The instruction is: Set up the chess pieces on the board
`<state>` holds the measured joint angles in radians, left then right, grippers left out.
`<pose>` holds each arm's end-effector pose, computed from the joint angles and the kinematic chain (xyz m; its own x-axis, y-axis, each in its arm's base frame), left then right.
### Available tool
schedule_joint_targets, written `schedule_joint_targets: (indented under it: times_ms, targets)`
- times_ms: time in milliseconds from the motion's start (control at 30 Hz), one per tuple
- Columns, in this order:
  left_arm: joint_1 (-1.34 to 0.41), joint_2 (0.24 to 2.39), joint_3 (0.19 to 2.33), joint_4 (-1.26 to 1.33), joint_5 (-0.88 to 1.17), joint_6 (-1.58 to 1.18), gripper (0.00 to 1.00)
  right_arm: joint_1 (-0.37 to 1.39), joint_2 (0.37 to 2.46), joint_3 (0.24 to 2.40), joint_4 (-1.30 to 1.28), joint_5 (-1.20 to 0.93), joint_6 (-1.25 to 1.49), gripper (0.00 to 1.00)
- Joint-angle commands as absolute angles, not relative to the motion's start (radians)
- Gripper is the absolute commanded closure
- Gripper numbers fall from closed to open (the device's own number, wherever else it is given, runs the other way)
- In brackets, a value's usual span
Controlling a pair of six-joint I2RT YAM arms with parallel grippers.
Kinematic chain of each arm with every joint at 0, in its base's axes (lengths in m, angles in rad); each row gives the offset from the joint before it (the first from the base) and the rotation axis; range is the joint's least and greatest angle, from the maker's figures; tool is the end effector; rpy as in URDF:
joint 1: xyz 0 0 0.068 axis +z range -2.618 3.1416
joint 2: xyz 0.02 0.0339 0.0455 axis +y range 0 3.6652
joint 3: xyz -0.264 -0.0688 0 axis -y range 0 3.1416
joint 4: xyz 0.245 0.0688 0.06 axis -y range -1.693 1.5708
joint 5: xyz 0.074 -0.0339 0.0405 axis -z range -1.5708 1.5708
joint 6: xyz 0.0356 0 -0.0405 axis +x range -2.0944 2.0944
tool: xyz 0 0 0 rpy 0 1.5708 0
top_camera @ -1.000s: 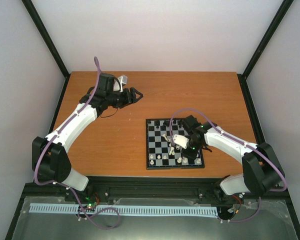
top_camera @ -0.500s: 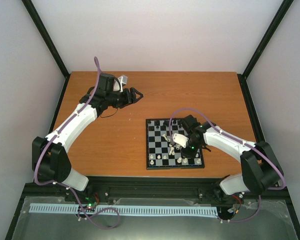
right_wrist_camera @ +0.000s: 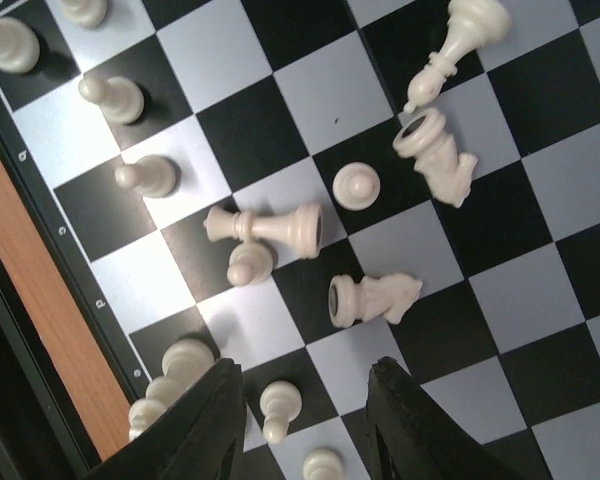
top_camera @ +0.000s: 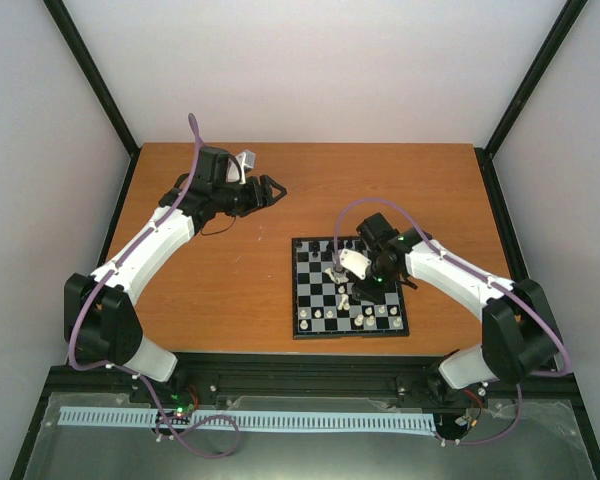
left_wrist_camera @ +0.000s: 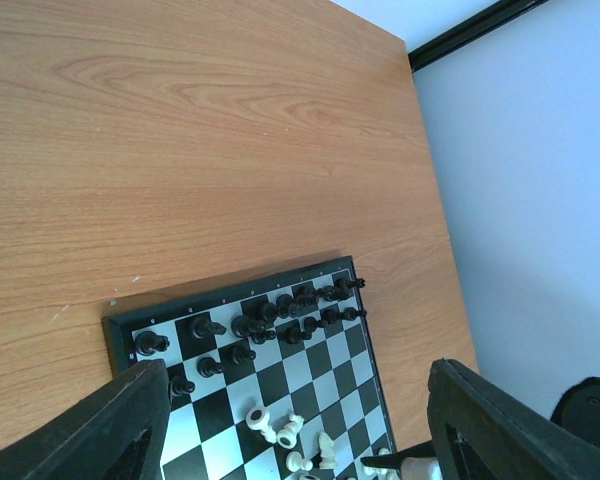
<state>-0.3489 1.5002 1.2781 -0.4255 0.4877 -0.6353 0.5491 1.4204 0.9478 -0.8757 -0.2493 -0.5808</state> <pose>0.3116 -0.1311 0.3178 -0.8439 -0.2508 -0.4742 0.1893 0.6878 -0.7008 0.2085 0.1379 0.2106 -0.3925 -0.8636 -0.3165 -0.9182 0.3880 0.0801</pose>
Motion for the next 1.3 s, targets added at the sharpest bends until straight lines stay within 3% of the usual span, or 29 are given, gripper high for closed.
schedule_joint_targets:
  times_ms: [0,433,1267]
  targets:
    - [-0.345,1.488,1.316,-0.427,0.505,-0.62,0.27,0.54,1.491,0.983,-0.851,-0.266,-0.547,0.67]
    - [-0.345,1.485,1.32,-0.435,0.506,-0.616,0.27,0.538,1.645,1.092,-0.828,-0.324,-0.552,0.71]
    - [-0.345,1.482,1.325,-0.443,0.506,-0.614,0.27,0.561,1.75,1.144,-0.825,-0.381,-0.543,0.93]
